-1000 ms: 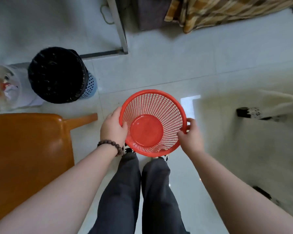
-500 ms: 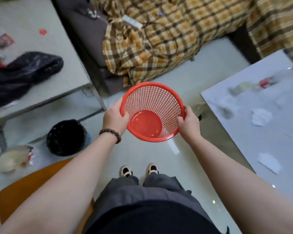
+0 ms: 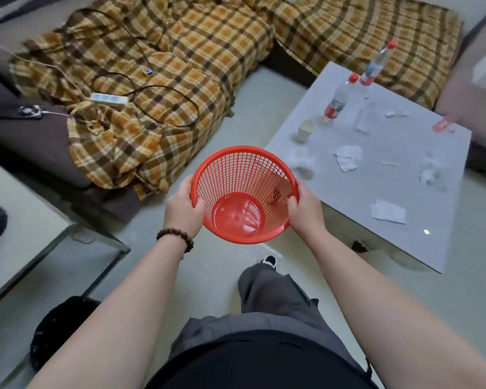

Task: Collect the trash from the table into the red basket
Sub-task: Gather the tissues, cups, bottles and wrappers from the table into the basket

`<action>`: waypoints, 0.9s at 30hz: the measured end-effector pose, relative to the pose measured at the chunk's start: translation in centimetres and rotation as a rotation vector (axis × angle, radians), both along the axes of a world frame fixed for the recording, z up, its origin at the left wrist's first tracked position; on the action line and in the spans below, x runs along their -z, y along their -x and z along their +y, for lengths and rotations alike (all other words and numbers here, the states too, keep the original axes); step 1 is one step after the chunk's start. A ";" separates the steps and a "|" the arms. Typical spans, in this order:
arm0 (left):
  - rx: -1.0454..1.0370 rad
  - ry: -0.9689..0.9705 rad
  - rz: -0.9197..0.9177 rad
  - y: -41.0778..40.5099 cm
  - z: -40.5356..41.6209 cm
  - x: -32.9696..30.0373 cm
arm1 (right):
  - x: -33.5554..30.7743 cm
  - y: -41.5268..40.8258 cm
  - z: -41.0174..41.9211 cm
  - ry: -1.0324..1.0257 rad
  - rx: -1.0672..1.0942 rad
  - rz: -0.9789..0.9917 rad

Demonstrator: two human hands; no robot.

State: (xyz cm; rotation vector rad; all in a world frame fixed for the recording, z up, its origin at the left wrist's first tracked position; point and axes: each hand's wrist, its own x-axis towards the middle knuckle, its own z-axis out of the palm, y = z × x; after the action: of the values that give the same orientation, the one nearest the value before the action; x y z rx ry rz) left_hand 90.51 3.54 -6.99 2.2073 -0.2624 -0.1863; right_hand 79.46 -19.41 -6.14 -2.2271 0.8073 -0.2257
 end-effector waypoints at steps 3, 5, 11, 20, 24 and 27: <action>0.038 -0.006 0.005 -2.3 -3.2 0.1 | 0.5 -1.5 -2.7 0.000 0.025 -0.009; 0.060 -0.019 0.007 -4.2 -5.6 0.3 | 1.2 -3.1 -4.9 -0.008 0.045 -0.015; 0.076 -0.098 0.001 -11.3 -13.8 1.2 | 3.5 -10.3 -12.6 -0.087 0.068 -0.034; 0.064 -0.273 0.027 -19.7 -22.3 0.1 | 4.8 -18.1 -20.4 -0.250 0.114 -0.007; 0.064 -0.357 -0.009 -22.0 -23.8 0.5 | 7.1 -19.0 -22.0 -0.360 0.145 0.083; 0.062 -0.402 -0.026 -23.8 -24.0 1.1 | 9.7 -18.3 -23.4 -0.377 0.230 0.182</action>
State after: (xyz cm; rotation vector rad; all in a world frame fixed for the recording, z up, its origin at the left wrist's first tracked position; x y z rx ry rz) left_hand 114.30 -20.44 -8.10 2.6030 -0.3306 -0.2629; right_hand 97.74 -42.79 -15.87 -1.8177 1.1071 0.0230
